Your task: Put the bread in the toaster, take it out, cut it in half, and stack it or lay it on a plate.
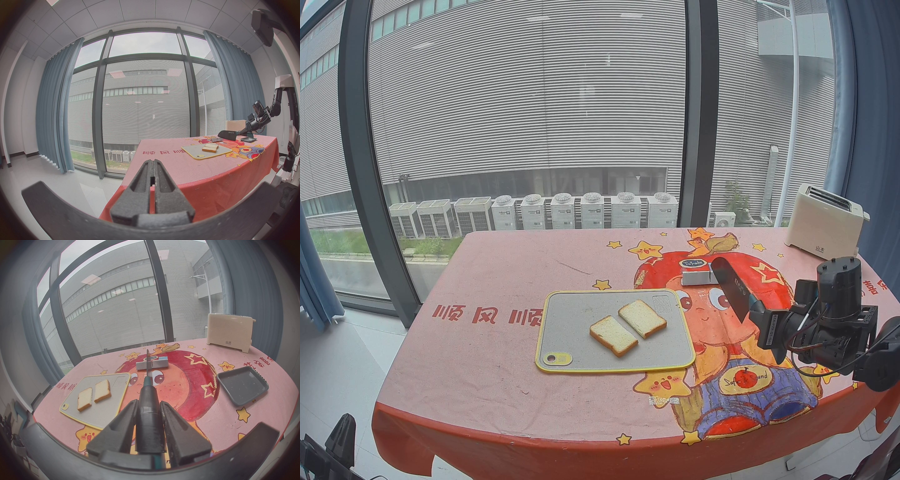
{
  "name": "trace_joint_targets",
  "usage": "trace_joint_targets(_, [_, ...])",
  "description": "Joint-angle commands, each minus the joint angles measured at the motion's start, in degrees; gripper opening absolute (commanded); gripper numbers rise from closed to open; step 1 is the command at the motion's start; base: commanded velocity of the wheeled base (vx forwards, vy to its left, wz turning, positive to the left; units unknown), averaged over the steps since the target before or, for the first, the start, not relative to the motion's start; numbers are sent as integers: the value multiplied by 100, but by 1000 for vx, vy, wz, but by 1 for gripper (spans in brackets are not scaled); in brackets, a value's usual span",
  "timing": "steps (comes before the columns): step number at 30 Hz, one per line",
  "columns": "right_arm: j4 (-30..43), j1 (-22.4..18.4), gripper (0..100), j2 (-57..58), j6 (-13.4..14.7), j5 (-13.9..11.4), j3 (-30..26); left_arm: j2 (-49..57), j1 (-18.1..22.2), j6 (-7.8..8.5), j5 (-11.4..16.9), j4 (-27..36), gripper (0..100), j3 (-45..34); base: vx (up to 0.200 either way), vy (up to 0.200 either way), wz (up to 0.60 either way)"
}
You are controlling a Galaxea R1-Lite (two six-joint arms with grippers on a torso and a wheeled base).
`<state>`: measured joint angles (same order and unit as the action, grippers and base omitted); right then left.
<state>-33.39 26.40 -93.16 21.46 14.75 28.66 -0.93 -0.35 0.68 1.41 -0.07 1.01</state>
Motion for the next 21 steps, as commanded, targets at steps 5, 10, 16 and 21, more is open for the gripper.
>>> trace_joint_targets(5, [-1,5,0,-203,-1,10,-1,93,0,2,-1,-1,0,-101,0,0,0])
trace_joint_targets(10, [-1,5,0,-211,-1,10,-1,93,0,2,-1,-1,0,-101,0,0,0])
trace_joint_targets(16, [-10,-13,0,-185,-1,19,26,93,0,2,-1,-1,0,-101,0,0,0])
trace_joint_targets(21, [-10,-13,0,-203,-1,19,43,93,0,2,-1,-1,0,-101,0,0,0])
